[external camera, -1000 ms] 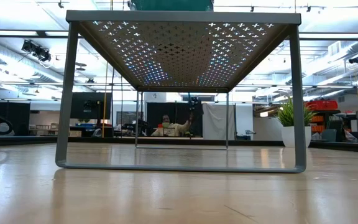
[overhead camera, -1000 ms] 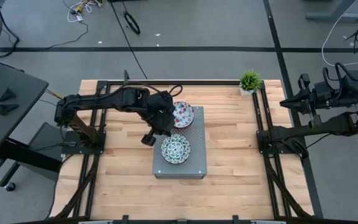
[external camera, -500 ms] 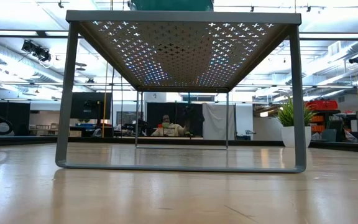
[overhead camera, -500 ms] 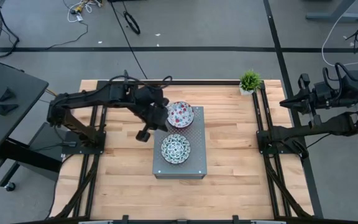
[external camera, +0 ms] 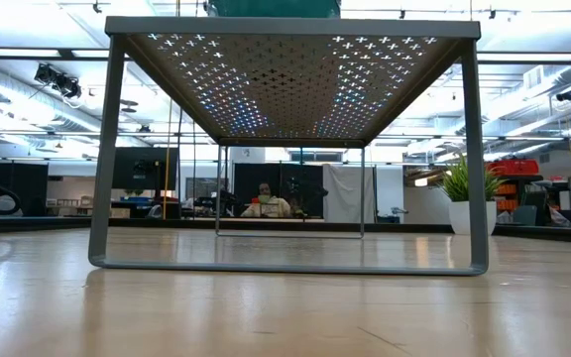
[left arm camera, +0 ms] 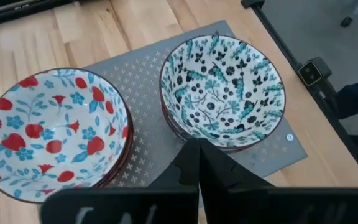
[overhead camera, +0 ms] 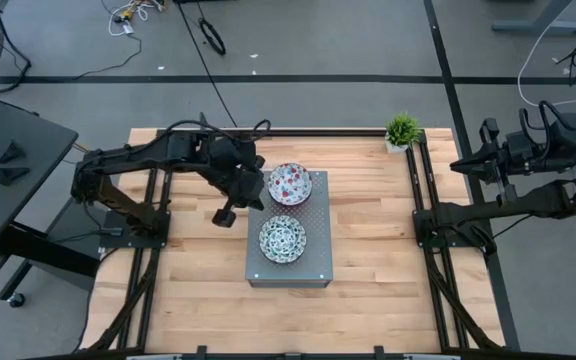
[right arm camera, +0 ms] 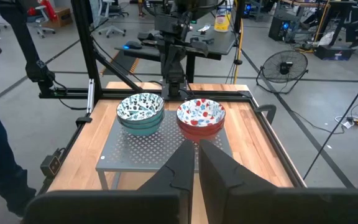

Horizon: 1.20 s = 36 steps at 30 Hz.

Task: Pick & Place Mini bowls
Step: Put the green bowl on top of the green bowl on the shelf

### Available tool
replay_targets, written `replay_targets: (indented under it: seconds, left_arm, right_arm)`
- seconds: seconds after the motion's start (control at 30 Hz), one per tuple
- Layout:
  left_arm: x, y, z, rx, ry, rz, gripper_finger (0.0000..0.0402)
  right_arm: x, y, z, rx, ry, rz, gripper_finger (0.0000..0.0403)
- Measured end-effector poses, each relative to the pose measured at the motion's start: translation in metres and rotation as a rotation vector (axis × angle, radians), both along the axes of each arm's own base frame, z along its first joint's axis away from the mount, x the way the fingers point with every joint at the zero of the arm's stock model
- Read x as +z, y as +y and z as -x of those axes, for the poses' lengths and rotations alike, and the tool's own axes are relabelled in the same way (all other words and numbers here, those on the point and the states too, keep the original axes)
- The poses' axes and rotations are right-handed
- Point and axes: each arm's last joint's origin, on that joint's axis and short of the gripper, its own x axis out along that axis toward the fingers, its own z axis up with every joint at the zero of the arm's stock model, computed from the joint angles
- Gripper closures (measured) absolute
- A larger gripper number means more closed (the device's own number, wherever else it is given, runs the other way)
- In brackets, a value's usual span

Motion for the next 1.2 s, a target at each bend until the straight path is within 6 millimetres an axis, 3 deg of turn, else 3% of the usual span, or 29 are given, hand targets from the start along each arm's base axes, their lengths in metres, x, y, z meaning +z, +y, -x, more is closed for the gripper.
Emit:
replay_targets:
  seconds: [1.2]
  left_arm:
    - [-0.032,-0.005,-0.036,-0.067,0.067,0.009,0.0401]
  right_arm:
    - [0.000,0.000,0.000,0.000,0.000,0.000,0.0374]
